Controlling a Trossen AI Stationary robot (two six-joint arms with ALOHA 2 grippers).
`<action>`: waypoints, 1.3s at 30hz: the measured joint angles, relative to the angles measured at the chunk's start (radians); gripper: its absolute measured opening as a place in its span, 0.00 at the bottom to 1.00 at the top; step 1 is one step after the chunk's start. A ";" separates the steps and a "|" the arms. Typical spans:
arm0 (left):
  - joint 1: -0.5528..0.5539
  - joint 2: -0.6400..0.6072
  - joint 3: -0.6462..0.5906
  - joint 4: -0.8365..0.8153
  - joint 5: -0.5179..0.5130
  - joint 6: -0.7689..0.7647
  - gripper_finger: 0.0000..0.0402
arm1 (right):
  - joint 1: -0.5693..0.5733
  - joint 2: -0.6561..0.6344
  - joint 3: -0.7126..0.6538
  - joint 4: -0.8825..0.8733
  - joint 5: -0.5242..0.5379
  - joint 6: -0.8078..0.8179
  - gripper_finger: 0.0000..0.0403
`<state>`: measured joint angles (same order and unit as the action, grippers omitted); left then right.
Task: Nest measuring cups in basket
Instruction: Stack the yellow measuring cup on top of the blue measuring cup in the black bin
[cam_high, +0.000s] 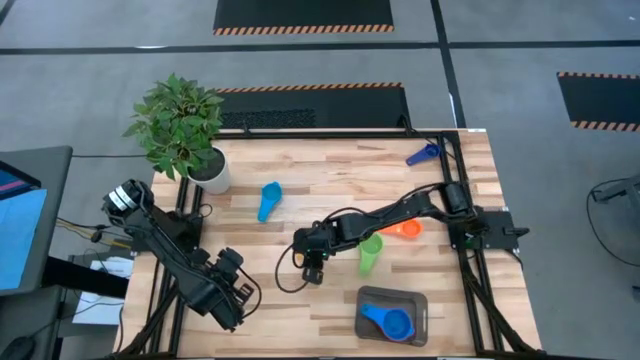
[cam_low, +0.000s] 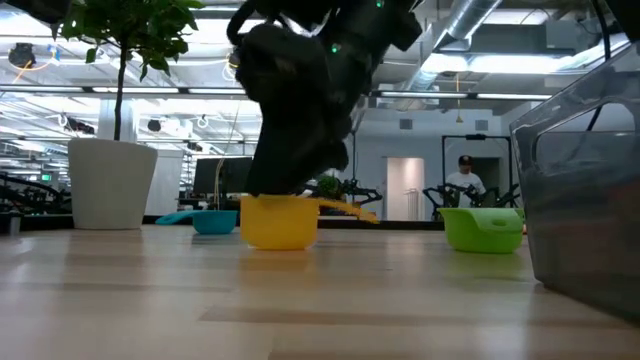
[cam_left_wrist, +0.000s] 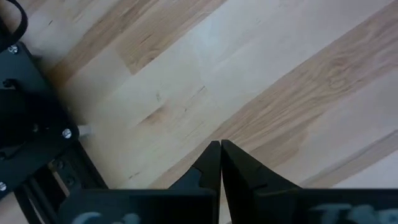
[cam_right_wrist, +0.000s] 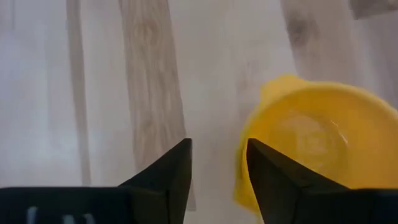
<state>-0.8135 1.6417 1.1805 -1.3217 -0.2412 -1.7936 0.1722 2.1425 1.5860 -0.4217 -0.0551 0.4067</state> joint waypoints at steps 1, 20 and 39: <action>0.000 0.000 0.000 0.003 -0.002 0.001 0.00 | 0.000 0.008 0.000 0.008 0.002 0.000 0.45; 0.000 0.000 0.000 0.008 -0.009 0.036 0.00 | 0.003 0.038 0.001 -0.070 -0.024 0.039 0.29; 0.000 0.000 0.000 0.011 -0.053 0.057 0.00 | 0.052 0.032 0.094 -0.440 -0.040 -0.388 0.02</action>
<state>-0.8139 1.6417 1.1809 -1.3105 -0.2943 -1.7367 0.2242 2.1746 1.6801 -0.8614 -0.0952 0.0182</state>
